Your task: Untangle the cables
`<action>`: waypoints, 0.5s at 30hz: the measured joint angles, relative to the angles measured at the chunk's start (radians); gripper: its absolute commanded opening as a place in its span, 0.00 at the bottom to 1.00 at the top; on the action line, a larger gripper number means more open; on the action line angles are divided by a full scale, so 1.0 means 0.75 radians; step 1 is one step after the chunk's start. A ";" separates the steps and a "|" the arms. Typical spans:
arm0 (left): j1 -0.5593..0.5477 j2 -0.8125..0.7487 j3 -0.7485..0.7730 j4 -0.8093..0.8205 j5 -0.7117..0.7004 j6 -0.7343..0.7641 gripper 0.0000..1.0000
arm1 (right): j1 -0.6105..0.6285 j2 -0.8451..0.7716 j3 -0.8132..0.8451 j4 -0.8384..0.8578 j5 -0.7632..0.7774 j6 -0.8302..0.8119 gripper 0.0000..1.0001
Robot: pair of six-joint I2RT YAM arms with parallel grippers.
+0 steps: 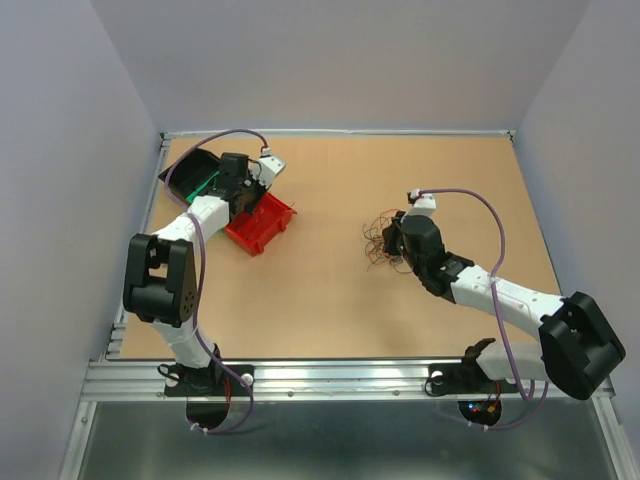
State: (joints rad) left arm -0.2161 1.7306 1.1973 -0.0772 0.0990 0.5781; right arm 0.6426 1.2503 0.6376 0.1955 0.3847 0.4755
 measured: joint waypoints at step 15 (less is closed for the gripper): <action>0.024 -0.390 -0.135 -0.010 0.102 0.027 0.00 | 0.000 0.001 0.000 0.001 -0.002 0.000 0.01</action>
State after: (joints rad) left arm -0.1982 1.4384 1.0958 -0.0849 0.1753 0.5987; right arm 0.6426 1.2507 0.6376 0.1959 0.3836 0.4755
